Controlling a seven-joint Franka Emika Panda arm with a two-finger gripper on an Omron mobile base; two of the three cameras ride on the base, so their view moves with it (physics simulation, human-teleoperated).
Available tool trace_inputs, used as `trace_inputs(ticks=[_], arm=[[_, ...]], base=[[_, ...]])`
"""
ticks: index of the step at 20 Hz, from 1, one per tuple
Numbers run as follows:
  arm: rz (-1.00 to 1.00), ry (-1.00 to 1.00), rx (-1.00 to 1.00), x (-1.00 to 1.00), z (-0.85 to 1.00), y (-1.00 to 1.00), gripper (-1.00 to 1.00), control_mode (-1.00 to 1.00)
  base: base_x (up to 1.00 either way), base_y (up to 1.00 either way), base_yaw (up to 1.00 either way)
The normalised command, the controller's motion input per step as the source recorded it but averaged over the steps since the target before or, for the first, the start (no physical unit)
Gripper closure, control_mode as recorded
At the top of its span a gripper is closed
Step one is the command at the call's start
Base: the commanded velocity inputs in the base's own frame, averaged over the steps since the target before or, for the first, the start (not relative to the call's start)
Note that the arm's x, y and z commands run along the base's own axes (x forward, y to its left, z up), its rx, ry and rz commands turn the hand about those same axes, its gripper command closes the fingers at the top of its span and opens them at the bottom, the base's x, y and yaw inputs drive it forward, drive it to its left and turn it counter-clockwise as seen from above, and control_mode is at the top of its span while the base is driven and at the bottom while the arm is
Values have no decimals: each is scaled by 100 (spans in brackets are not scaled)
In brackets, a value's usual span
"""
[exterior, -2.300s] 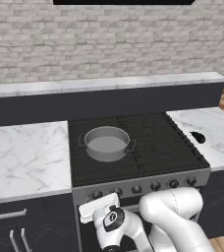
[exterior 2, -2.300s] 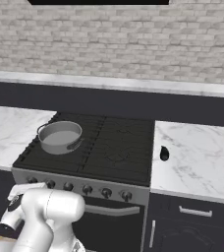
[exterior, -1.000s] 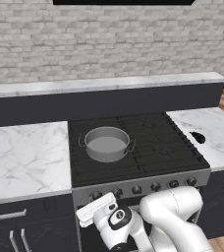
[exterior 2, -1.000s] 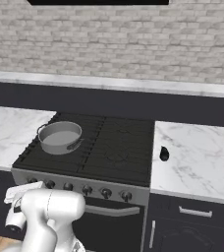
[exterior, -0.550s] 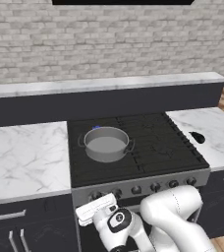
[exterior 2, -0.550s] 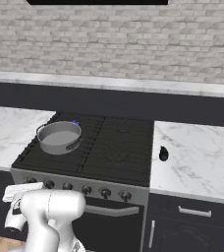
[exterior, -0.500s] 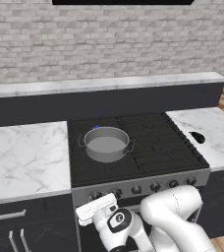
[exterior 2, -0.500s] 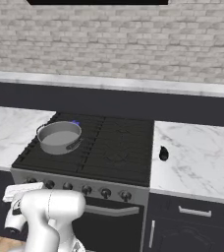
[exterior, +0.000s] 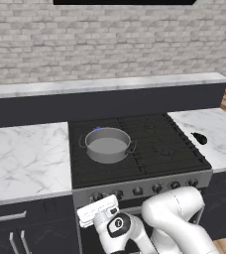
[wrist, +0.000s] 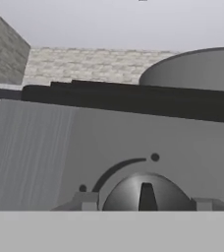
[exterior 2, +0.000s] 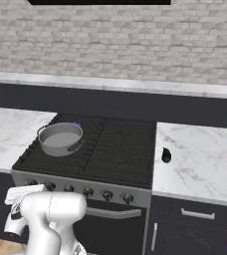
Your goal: Turn on the burner for the pot on the stove. Wait thirty seconds for the pot to heat up. Then add the eggplant to the pot.
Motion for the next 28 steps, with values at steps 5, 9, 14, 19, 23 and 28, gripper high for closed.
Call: trace_inputs(ticks=[5,9,14,19,23,28], arm=[[25,-5,-70,-6,27,62,100,-100],[49,-1,-86,-15,19,62,100,-100],[51,1,-83,-12,10,60,100,-100],[49,14,-77,-3,0,64,100,-100],[46,21,-66,0,15,47,100,-100],[2,32,-4,-53,73,-24,100,-100]], base=[[0,0,0],[0,0,0],[0,0,0],[0,0,0],[0,0,0],[0,0,0]])
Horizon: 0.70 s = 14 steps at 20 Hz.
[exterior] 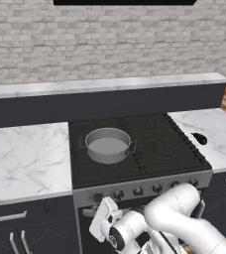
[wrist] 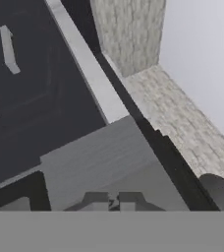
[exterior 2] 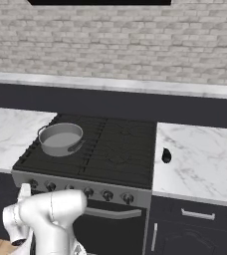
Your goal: Turn on the burner for the pot on the stove. Wait thirty seconds for the pot to heat up. Then add the eggplant to the pot.
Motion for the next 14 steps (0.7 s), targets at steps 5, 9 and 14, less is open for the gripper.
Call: trace_inputs(ticks=[5,9,14], arm=[[-3,16,9,-100,100,-55,100,-100],[-15,10,0,-40,100,-28,100,-100],[-21,27,-8,59,100,-13,100,-100]], base=[[0,0,0],[0,0,0],[0,0,0]])
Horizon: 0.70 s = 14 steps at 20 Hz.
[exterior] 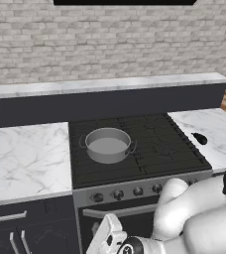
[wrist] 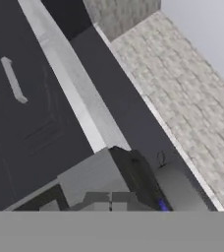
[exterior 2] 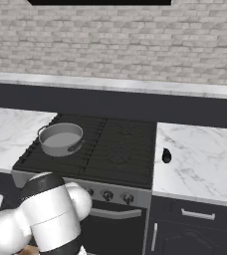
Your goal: Turn on the burner for the pot on the stove. Wait thirty seconds for the pot to heat up. Then add the eggplant to the pot.
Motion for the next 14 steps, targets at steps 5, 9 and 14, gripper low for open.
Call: trace_inputs(ticks=[5,9,14], arm=[[-19,35,-7,71,100,0,100,-100],[-19,23,-1,42,96,-8,100,-100],[-1,16,0,17,19,-6,100,-100]], base=[[0,0,0],[0,0,0],[0,0,0]])
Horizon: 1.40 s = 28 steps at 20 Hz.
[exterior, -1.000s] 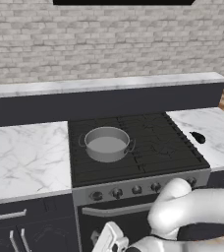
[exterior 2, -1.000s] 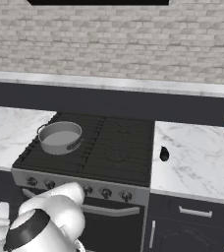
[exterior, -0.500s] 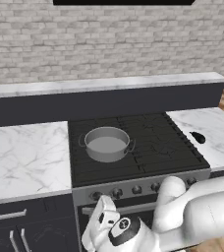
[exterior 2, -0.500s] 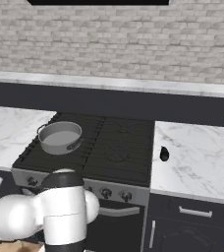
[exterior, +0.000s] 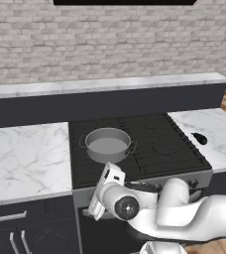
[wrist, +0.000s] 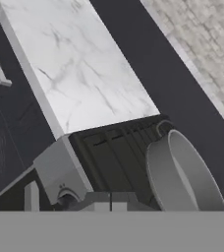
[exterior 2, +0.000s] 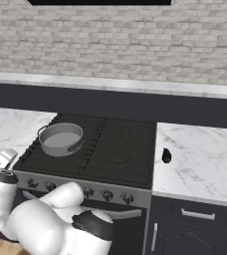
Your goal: Turn on the burner for the pot on the stove. Wait thirty seconds for the pot to heat up. Then add the eggplant to the pot.
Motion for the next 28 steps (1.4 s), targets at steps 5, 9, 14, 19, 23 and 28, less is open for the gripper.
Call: trace_inputs(ticks=[5,9,14,19,23,28], arm=[[0,14,0,2,9,-11,100,-100],[0,10,0,6,11,-5,100,-100],[0,3,0,0,9,0,100,-100],[0,0,0,0,3,0,100,-100],[0,0,0,0,0,0,100,-100],[0,0,0,0,0,0,100,-100]], base=[[0,0,0],[0,0,0],[0,0,0],[0,0,0],[0,0,0],[0,0,0]])
